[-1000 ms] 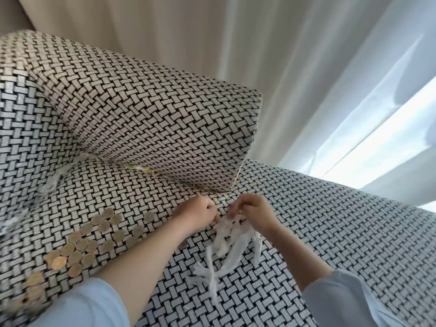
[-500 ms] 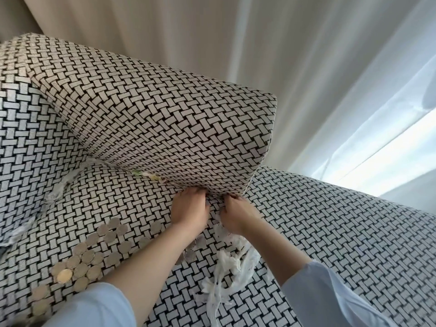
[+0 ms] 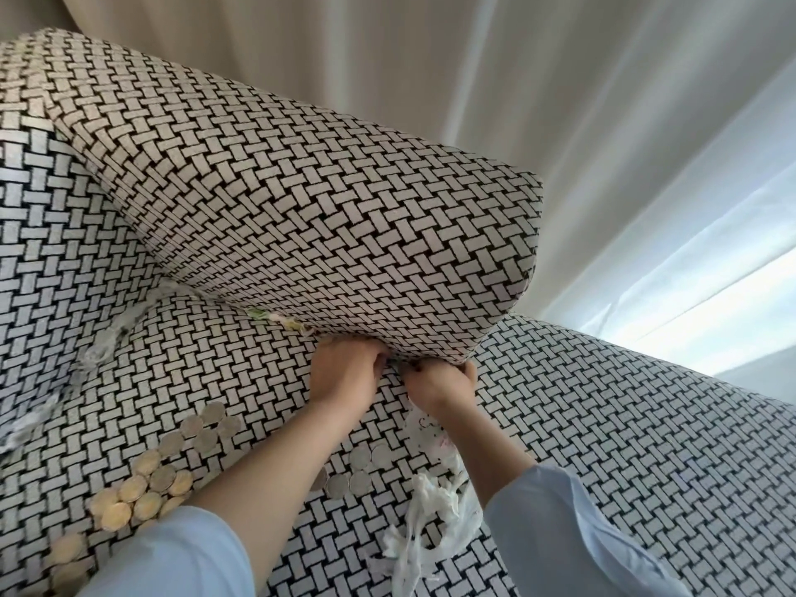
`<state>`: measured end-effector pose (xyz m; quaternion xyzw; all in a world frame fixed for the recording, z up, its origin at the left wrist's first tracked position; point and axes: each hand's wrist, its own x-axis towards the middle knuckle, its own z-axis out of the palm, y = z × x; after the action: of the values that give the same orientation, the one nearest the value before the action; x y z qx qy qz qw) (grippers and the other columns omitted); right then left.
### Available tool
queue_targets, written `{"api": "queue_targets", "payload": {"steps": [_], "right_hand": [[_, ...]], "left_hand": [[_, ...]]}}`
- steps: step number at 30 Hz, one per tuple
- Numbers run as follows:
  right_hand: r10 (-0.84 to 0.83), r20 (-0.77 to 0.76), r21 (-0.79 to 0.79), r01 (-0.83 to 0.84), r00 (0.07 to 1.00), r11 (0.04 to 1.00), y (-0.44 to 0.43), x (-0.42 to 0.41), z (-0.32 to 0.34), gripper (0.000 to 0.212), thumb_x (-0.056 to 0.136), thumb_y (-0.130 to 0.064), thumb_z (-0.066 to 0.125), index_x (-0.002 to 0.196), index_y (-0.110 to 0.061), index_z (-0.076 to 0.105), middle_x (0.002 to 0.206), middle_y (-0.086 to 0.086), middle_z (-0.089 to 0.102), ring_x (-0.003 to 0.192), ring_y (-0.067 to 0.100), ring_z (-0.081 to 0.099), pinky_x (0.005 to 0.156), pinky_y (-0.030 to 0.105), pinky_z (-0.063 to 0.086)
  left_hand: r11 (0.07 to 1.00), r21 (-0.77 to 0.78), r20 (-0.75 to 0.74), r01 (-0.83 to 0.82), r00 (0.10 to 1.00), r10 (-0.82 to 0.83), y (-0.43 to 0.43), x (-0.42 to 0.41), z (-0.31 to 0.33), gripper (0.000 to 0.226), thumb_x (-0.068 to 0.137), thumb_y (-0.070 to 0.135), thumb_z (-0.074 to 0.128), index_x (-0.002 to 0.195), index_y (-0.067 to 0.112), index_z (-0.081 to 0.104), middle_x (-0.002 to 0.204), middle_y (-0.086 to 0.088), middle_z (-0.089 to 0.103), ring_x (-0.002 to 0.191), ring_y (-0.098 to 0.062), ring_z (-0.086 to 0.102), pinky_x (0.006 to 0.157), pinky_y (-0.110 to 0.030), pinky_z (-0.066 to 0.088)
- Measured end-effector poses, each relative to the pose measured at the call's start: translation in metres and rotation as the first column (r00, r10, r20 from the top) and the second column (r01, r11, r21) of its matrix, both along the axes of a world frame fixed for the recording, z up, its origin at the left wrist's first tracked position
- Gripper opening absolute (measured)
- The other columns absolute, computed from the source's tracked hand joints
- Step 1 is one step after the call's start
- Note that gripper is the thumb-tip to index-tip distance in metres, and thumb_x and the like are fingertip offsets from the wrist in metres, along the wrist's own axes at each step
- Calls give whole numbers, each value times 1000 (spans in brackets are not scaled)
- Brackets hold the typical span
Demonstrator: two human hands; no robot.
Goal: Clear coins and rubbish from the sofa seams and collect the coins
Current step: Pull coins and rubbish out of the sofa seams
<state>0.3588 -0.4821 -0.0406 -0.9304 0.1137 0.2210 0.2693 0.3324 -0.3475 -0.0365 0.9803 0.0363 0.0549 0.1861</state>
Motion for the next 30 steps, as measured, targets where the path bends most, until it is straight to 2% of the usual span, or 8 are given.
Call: {"api": "queue_targets", "payload": {"steps": [4, 8, 11, 16, 20, 24, 27, 30], "right_hand": [[127, 249, -165, -87, 960, 982, 2, -8, -11, 47, 94, -43, 36, 62, -18, 59, 52, -6, 53, 78, 15, 62, 113, 39, 17], [104, 334, -119, -68, 937, 991, -1, -12, -14, 45, 93, -42, 43, 63, -17, 64, 53, -3, 61, 70, 13, 60, 108, 36, 23], [35, 373, 13, -43, 927, 999, -4, -14, -16, 43, 95, -48, 46, 69, -26, 72, 51, -4, 62, 75, 10, 54, 99, 32, 26], [-40, 282, 326, -56, 959, 944, -18, -21, -7, 27, 93, -46, 58, 71, -38, 71, 52, -14, 60, 92, 19, 46, 86, 38, 41], [6, 177, 530, -100, 984, 842, -27, -33, 6, 33, 94, -38, 58, 63, -27, 65, 51, -5, 54, 66, 13, 37, 58, 27, 28], [74, 137, 573, -140, 988, 808, -35, -42, 21, 30, 91, -21, 53, 66, -9, 65, 63, 2, 60, 49, 12, 43, 48, 22, 36], [75, 305, 401, -200, 949, 894, -36, -51, 29, 44, 84, -41, 39, 51, -22, 61, 70, -1, 69, 69, 10, 60, 68, 29, 47], [89, 400, 339, -238, 912, 910, -30, -52, 29, 44, 92, -39, 42, 61, -15, 63, 51, -7, 56, 42, 9, 40, 44, 27, 32]], "left_hand": [[1000, 17, 4, -15, 1000, 15, -2, -4, 0, 19, 94, 31, 56, 103, 34, 73, 97, 11, 73, 90, -13, 66, 91, -28, 46], [999, 11, -44, -45, 998, 45, -4, -7, 5, 20, 94, 30, 54, 102, 30, 72, 95, 8, 73, 84, -16, 66, 79, -27, 51], [999, -2, -75, -41, 996, 41, -3, -10, 7, 24, 93, 28, 57, 115, 31, 67, 112, 8, 65, 86, -19, 65, 73, -28, 52], [999, -5, -135, -48, 990, 47, -3, -17, 10, 38, 89, 18, 61, 125, 29, 58, 123, 4, 54, 75, -16, 62, 62, -27, 55], [997, -67, -193, -44, 981, 31, 1, -17, 17, 45, 88, 10, 58, 129, 29, 54, 131, 2, 52, 84, -21, 65, 66, -30, 56], [989, -142, -249, -53, 968, 16, 8, -15, 17, 53, 89, 1, 54, 133, 32, 51, 140, 2, 50, 84, -17, 64, 46, -15, 42], [981, -185, -251, -60, 968, 12, 9, -14, 17, 49, 92, 2, 52, 132, 30, 53, 138, 2, 54, 109, -20, 62, 76, -26, 54], [984, -167, -243, -60, 970, 18, 9, -14, 18, 44, 92, 8, 55, 132, 27, 53, 137, 0, 55, 113, -21, 60, 87, -31, 52]]}}
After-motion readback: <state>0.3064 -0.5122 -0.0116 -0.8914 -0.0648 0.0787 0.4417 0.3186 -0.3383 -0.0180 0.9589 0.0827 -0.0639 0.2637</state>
